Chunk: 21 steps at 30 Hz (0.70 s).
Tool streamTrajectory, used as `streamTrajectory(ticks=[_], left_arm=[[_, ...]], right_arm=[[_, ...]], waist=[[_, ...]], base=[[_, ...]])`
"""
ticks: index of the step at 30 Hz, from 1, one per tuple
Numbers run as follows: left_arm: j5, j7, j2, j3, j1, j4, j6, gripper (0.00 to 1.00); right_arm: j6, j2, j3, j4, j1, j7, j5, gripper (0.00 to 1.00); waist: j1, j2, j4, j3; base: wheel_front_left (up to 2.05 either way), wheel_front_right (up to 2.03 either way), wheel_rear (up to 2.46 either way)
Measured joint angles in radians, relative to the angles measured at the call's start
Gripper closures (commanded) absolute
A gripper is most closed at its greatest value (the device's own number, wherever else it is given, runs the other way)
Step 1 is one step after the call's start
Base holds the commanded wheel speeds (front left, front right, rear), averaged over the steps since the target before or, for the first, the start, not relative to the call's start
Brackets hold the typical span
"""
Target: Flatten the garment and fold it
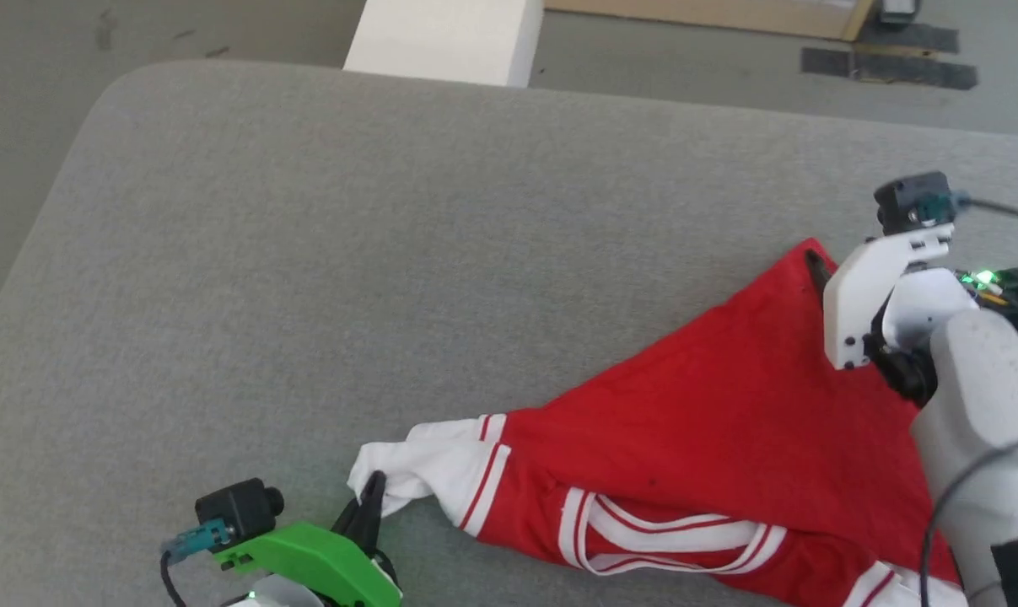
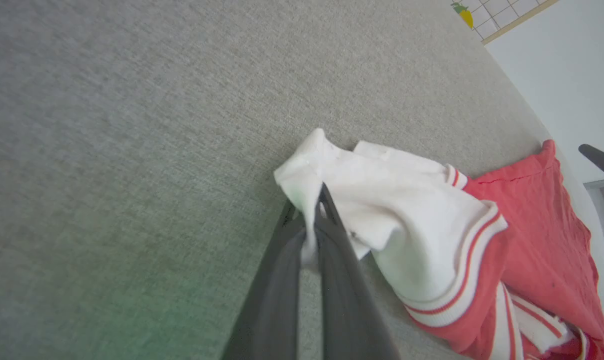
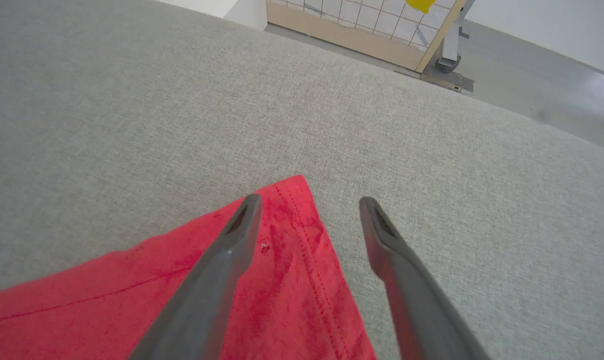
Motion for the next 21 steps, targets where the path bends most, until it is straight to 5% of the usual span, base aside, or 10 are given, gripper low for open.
streamTrajectory(ticks=[8, 9, 10, 11, 12, 15, 21], left_arm=[[-0.002, -0.023, -0.017, -0.022, -0.034, 0.037, -0.025, 1.0], [-0.003, -0.026, -0.019, -0.023, -0.038, 0.04, -0.025, 1.0], [-0.003, -0.027, -0.021, -0.024, -0.039, 0.044, -0.025, 1.0], [-0.003, -0.027, -0.021, -0.024, -0.041, 0.046, -0.027, 1.0], [-0.003, -0.031, -0.022, -0.025, -0.041, 0.049, -0.032, 1.0], [-0.003, -0.034, -0.023, -0.026, -0.042, 0.056, -0.033, 1.0], [-0.006, -0.034, -0.015, -0.018, -0.039, 0.061, -0.026, 1.0]], right_arm=[[0.0, -0.004, -0.031, 0.086, -0.102, 0.271, -0.027, 0.0], [0.0, -0.005, -0.037, 0.088, -0.114, 0.308, -0.031, 0.44], [0.0, -0.006, -0.04, 0.087, -0.125, 0.343, -0.035, 0.58], [0.0, -0.006, -0.042, 0.082, -0.131, 0.362, -0.038, 0.92], [0.0, -0.005, -0.046, 0.072, -0.132, 0.374, -0.041, 1.0], [0.0, 0.004, -0.064, 0.024, -0.107, 0.339, -0.04, 1.0], [0.0, 0.052, -0.149, -0.138, 0.061, 0.011, -0.014, 1.0]], waist=[[0.0, 0.0, 0.049, 0.053], [0.0, 0.0, 0.054, 0.058], [0.0, 0.0, 0.058, 0.062], [0.0, 0.0, 0.06, 0.065], [0.0, 0.0, 0.063, 0.067], [0.0001, 0.0, 0.063, 0.061], [0.0001, 0.0, 0.044, 0.022]], base=[[0.0, 0.0, 0.0], [0.0, 0.0, 0.0], [0.0, 0.0, 0.0], [0.0, 0.0, 0.0], [0.0, 0.0, 0.0], [0.0, 0.0, 0.0], [0.0, 0.0, 0.0]])
